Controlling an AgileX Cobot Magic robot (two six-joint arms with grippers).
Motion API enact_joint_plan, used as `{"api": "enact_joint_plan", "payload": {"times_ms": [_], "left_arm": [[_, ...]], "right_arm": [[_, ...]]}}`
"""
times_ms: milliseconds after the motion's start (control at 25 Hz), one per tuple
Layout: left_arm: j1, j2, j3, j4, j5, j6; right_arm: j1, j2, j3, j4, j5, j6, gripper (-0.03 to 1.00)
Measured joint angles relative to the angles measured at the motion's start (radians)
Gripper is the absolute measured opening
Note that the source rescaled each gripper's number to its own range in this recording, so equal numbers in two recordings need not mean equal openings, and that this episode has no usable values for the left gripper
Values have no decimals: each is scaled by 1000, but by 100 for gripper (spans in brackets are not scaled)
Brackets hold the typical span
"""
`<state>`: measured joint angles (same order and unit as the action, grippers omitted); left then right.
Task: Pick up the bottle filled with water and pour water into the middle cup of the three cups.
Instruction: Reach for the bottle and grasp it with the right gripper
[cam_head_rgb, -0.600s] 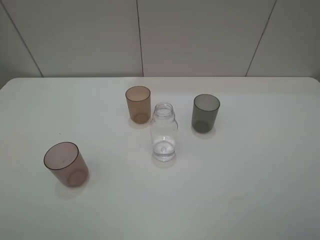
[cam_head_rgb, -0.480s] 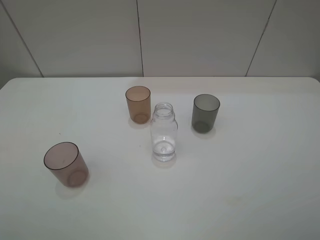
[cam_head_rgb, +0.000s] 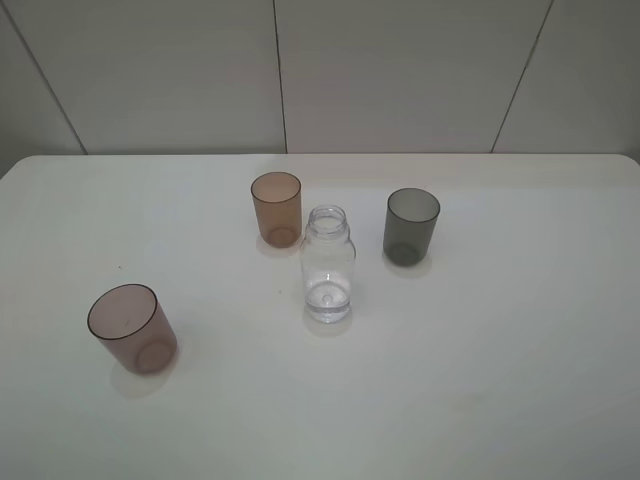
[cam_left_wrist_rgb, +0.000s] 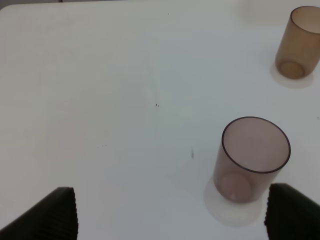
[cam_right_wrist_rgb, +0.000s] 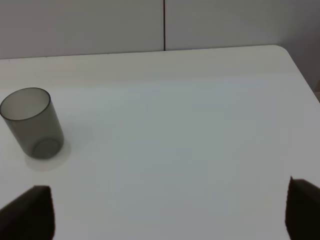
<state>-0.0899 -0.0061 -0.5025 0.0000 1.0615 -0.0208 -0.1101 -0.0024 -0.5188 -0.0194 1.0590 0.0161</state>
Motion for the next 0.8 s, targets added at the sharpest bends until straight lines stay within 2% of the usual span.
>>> {"api": "enact_joint_plan", "payload": {"times_ms": [800], "left_arm": [[0, 0, 0, 0, 0, 0]], "right_arm": [[0, 0, 0, -1, 0, 0, 100]]}}
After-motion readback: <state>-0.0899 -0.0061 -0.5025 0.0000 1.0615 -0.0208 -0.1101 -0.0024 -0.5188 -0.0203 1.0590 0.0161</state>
